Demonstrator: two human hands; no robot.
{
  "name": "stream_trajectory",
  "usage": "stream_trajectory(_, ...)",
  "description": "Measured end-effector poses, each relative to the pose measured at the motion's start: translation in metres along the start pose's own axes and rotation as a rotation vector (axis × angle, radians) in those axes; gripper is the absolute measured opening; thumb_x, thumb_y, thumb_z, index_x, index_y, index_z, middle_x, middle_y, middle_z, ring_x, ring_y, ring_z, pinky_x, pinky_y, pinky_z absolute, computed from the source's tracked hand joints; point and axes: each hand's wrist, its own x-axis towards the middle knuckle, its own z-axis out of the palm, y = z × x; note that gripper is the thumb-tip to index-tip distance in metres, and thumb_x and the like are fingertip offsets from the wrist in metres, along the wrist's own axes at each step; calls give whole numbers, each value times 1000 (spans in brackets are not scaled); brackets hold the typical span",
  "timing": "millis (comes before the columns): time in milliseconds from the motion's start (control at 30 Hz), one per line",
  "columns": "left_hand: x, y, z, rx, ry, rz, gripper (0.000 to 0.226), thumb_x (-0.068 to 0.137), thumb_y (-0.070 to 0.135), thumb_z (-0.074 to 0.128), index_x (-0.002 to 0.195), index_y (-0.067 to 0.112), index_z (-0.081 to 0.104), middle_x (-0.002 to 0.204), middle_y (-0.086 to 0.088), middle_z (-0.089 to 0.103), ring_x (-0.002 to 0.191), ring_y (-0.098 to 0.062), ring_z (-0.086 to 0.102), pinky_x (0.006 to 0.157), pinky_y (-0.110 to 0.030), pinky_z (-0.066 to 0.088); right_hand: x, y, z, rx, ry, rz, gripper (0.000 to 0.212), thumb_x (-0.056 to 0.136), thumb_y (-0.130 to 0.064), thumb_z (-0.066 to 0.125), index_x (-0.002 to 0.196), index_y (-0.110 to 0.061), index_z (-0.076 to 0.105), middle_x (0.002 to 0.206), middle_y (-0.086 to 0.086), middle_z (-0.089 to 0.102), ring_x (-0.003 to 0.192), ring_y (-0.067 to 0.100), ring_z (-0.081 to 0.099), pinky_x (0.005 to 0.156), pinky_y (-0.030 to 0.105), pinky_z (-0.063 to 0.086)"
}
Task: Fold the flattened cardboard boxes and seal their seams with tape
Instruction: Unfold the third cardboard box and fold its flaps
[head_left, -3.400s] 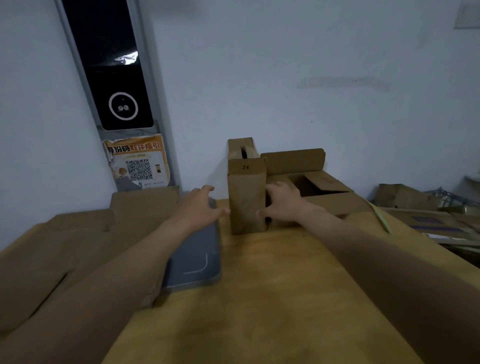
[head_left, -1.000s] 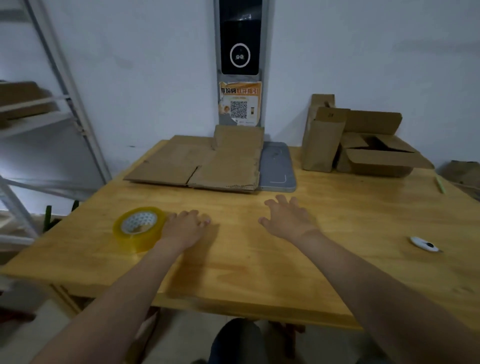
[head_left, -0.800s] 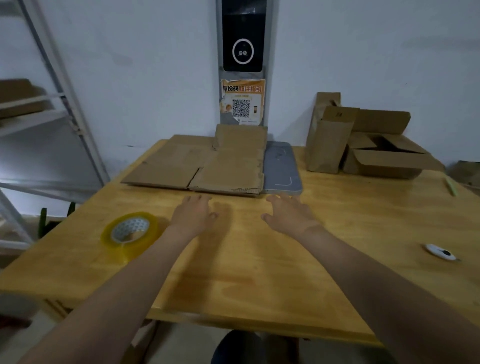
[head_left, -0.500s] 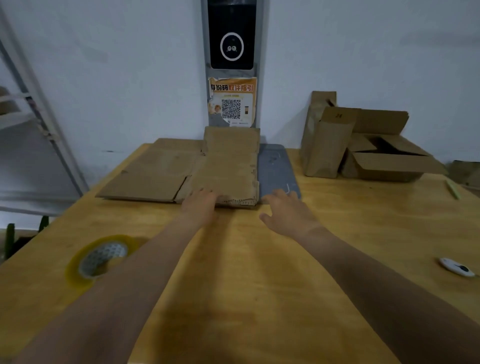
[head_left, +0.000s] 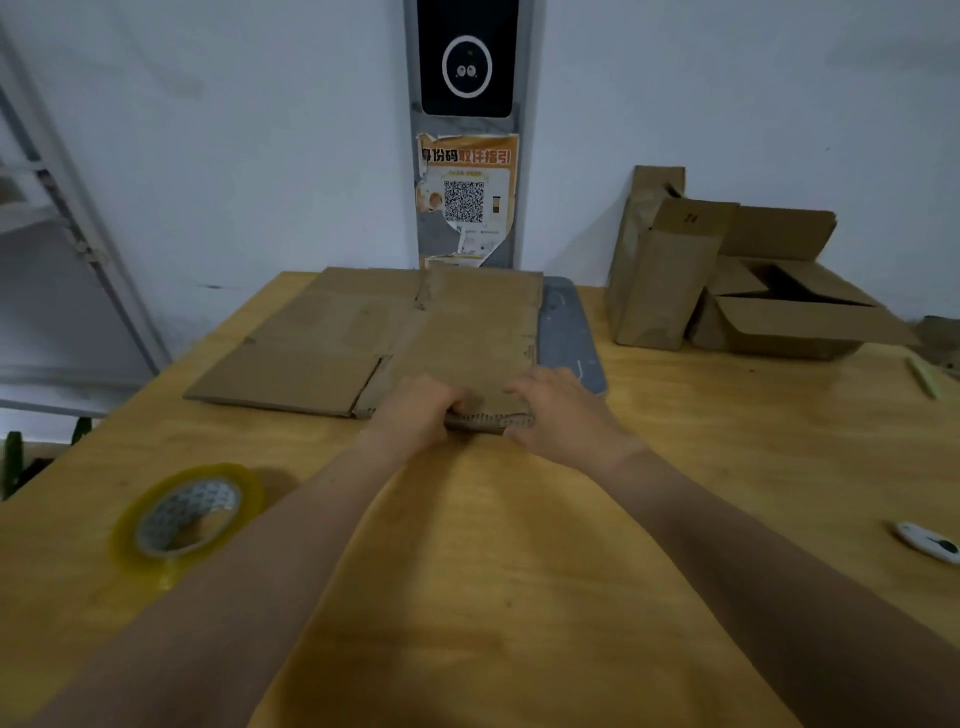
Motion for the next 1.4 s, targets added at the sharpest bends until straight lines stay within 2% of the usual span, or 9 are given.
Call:
stream_trajectory(200, -42, 28, -34, 51, 31, 140, 32, 88, 5, 60, 114, 23, 65, 109, -1, 68, 102, -25, 62, 69, -31, 34, -29, -26, -13, -198, -81, -6, 38, 89, -40, 69, 125, -26, 63, 112, 4, 63, 103, 28, 61, 82, 40, 54)
stream_trajectory(400, -82, 28, -71, -308, 496, -211, 16, 90, 18, 72, 104, 25, 72, 101, 6, 67, 102, -20, 59, 84, -38, 50, -49, -46, -54, -55, 5, -5, 27, 96, -27, 58, 71, -18, 55, 75, 1, 55, 72, 22, 55, 56, 31, 38)
stream_trajectory(500, -104, 48, -81, -683, 243, -509, 20, 99, 40, 62, 94, 21, 69, 93, 2, 69, 90, -19, 67, 70, -33, 50, -62, -49, -61, 58, -5, 25, 29, 95, -25, 60, 67, -21, 56, 71, -1, 57, 66, 16, 53, 51, 29, 31)
stream_trajectory(600, -120, 69, -73, -1101, -95, -638, 55, 98, 63, 52, 125, 16, 57, 118, -9, 67, 91, -26, 72, 71, -36, 58, -71, -56, -62, 156, -27, 6, 30, 94, -27, 64, 66, -16, 62, 65, -1, 58, 60, 15, 52, 52, 29, 31)
stream_trajectory(800, -132, 91, -58, -1492, -42, -750, 74, 91, 72, 54, 140, 17, 51, 124, -9, 68, 92, -29, 75, 65, -38, 63, -80, -55, -60, 420, -107, -9, 43, 97, -32, 65, 68, -1, 62, 62, 9, 44, 57, 21, 43, 54, 32, 35)
stream_trajectory(967, -144, 95, -57, -1565, 72, -811, 41, 93, 31, 71, 127, 11, 61, 113, -12, 71, 89, -30, 76, 65, -37, 64, -86, -31, -51, 489, -77, 114, 37, 102, -32, 59, 71, -14, 69, 70, 6, 53, 50, 17, 56, 44, 23, 44)
stream_trajectory(1100, -143, 96, -72, -1573, 258, -835, 22, 94, 9, 63, 116, 11, 60, 108, -15, 71, 92, -34, 73, 71, -47, 65, -95, -29, -66, 588, 21, 160, 31, 104, -32, 55, 113, -11, 76, 107, 1, 71, 59, 32, 72, 46, 36, 57)
stream_trajectory(1300, -129, 82, -134, -1348, 588, -748, 19, 95, 6, 53, 100, 14, 70, 95, -10, 74, 90, -31, 70, 81, -54, 62, -104, -34, -142, 735, 315, 212, 34, 106, -27, 53, 103, 0, 74, 97, 20, 73, 52, 19, 69, 37, 26, 51)
stream_trajectory(1400, -121, 86, -173, -1387, 639, -675, 28, 94, 1, 52, 90, 21, 70, 91, -3, 76, 88, -25, 71, 78, -41, 62, -113, -30, -176, 794, 419, 227, 30, 106, -27, 51, 93, -11, 72, 92, 3, 70, 63, 19, 70, 41, 28, 55)
